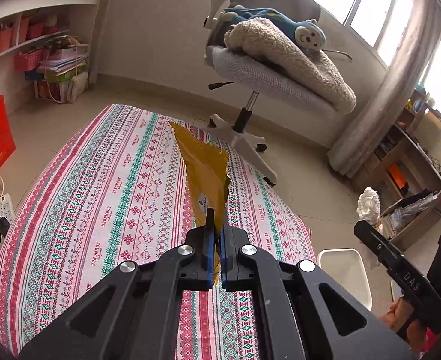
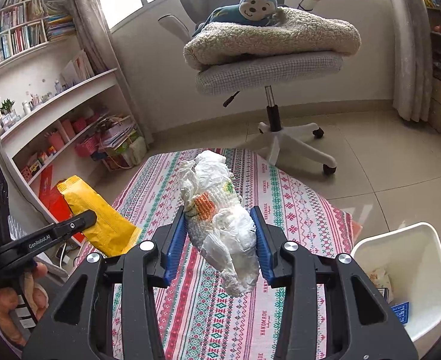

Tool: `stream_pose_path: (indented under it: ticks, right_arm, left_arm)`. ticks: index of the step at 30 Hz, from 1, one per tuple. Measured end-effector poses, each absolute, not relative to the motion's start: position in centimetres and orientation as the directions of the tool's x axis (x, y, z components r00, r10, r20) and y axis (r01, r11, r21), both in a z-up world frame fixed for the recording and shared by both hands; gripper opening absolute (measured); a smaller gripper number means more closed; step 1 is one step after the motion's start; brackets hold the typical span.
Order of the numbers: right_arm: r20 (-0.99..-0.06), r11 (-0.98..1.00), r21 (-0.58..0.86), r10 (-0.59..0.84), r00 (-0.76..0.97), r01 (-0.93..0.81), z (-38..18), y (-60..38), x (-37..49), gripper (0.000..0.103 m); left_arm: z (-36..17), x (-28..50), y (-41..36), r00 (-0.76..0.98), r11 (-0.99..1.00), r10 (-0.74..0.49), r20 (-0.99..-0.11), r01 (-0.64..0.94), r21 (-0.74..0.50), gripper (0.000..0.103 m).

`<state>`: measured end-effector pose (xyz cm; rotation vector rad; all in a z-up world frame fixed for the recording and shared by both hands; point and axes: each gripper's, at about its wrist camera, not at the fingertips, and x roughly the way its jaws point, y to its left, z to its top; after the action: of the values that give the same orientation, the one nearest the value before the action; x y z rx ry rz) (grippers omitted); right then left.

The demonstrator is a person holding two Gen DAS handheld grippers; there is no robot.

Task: Collect trash
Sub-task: 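Carry the wrapped item and snack bag over the white bin while opening both grippers to drop them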

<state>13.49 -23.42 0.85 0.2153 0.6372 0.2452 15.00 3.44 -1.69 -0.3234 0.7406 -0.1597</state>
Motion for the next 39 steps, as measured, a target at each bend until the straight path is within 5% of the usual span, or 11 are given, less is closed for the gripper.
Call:
stream_pose_path:
  ticks: [32,39]
  right_arm:
    - [-0.574,0.920,0.292,-0.050,0.817,0.261,1.2,-40.2,8.1,0.041]
    - [-0.560,0.889,0.332,-0.084,0.825,0.316,1.4,-43.1,6.6,0.058]
  left_arm:
    - [-1.9,14.3,-3.9,0.703,0.945,-0.307,-0.641,0.145,-0.294,0.003]
    - [-2.0,14.5,-7.1,0.675,0.933,-0.349,-0.650,0.187,-0.307,0.003]
